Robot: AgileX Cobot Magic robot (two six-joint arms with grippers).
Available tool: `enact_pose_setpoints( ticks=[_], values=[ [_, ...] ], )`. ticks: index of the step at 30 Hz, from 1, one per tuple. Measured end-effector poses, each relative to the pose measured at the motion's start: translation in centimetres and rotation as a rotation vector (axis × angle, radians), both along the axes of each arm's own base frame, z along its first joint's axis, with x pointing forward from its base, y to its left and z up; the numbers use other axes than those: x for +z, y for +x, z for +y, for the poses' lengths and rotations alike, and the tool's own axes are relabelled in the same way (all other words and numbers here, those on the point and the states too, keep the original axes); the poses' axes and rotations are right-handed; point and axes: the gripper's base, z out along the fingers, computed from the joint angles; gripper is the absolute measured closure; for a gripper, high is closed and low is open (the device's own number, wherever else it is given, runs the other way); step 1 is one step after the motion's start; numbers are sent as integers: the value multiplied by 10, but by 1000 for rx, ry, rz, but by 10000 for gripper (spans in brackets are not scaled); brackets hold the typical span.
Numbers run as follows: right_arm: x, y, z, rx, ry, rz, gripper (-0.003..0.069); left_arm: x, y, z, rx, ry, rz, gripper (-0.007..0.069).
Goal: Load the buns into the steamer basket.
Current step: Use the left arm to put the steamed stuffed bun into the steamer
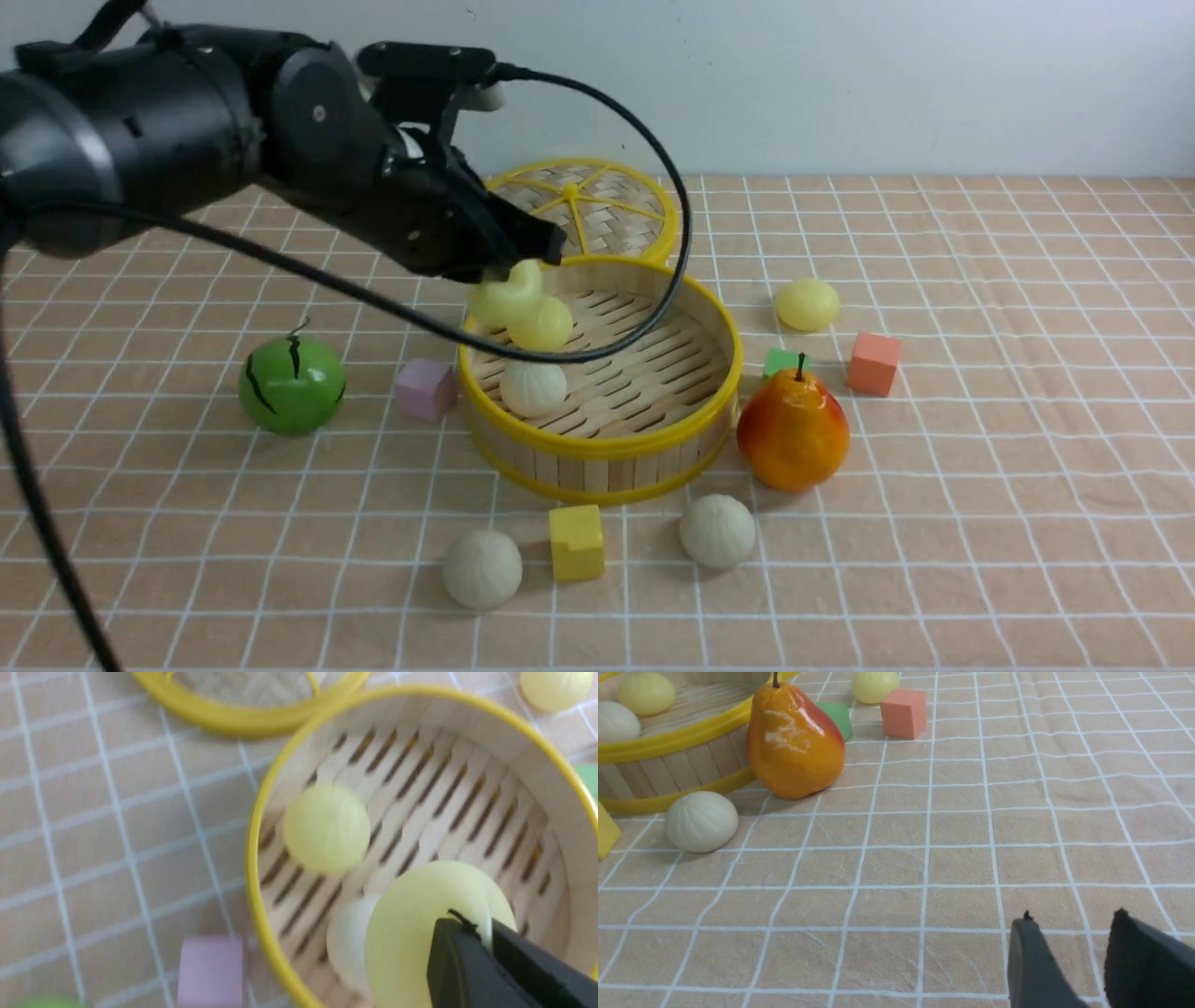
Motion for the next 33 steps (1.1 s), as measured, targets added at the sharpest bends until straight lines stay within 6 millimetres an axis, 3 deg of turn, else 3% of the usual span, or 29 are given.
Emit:
enact_pose_setpoints(
  ticks=[2,3,6,12,22,33],
  values=[
    [0,0,0,0,0,0,419,-9,23,-10,-21,9,-8,637],
    [0,0,0,0,0,0,419,-11,25,-11,-23,10,-8,637],
    [0,0,0,0,0,0,419,-39,59,-28,-42,18,9,637],
    [0,0,0,0,0,0,419,-48,91,-42,-46,-4,-40,637],
    [0,0,0,0,0,0,419,-79,106,-50,-40,-28,-19,637],
    [0,0,0,0,0,0,419,-93,111,-53,-58,-29,-27,625]
  ],
)
